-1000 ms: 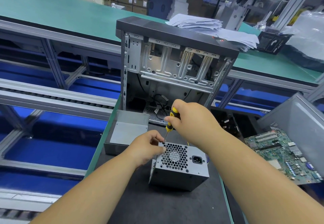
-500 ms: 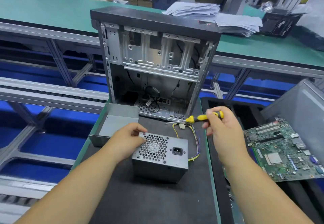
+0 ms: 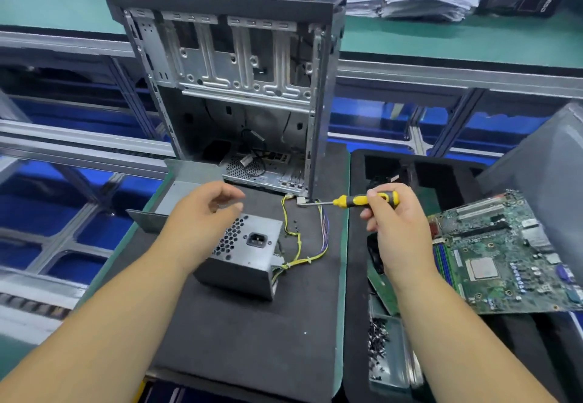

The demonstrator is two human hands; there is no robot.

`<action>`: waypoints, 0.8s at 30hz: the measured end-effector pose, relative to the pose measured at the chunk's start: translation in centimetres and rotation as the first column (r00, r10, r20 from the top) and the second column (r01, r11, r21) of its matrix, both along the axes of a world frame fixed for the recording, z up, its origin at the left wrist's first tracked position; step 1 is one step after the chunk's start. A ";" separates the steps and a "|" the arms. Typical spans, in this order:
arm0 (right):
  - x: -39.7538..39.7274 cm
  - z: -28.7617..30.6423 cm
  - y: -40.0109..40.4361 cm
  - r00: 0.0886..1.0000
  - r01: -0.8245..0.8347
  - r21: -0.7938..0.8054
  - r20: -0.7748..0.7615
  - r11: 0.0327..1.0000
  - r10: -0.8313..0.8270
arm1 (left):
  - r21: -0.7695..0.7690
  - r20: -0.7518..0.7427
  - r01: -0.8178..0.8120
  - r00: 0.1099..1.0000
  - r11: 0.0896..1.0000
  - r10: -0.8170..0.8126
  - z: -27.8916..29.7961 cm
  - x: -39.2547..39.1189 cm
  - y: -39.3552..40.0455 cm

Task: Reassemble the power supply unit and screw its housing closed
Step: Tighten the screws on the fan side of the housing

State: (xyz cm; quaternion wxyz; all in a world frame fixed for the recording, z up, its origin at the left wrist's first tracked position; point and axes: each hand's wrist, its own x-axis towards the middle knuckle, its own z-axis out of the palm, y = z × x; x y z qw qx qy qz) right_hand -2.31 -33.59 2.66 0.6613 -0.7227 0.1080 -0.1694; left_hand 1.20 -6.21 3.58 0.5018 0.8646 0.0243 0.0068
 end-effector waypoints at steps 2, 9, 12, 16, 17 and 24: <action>-0.2 -0.7 -1.0 1.000 -0.009 0.009 -0.013 1.000 0.009 | 0.043 0.010 -0.011 1.000 0.999 0.010 -0.4 -0.4 -0.7; -0.2 -2.5 -3.2 0.998 -0.048 0.020 -0.030 0.999 0.049 | 0.168 0.018 -0.041 0.999 0.985 0.039 -0.6 -0.8 -2.1; 0.5 -3.0 -3.7 0.997 -0.069 -0.019 -0.029 0.997 0.069 | 0.213 0.045 -0.053 0.998 0.976 0.045 -0.5 -0.4 -2.4; 1.4 -4.6 -3.5 0.989 -0.136 -0.071 -0.069 0.988 0.131 | 0.289 0.073 -0.012 0.997 0.957 -0.010 -1.4 -0.2 -2.6; 1.6 -5.1 -3.4 0.986 -0.154 -0.087 -0.082 0.984 0.147 | 0.311 0.078 0.009 0.996 0.950 -0.035 -1.7 -0.2 -2.6; 3.3 -7.7 -3.4 0.983 -0.157 -0.144 -0.113 0.977 0.141 | 0.492 0.155 0.033 0.980 0.870 -0.125 -2.9 0.4 -2.2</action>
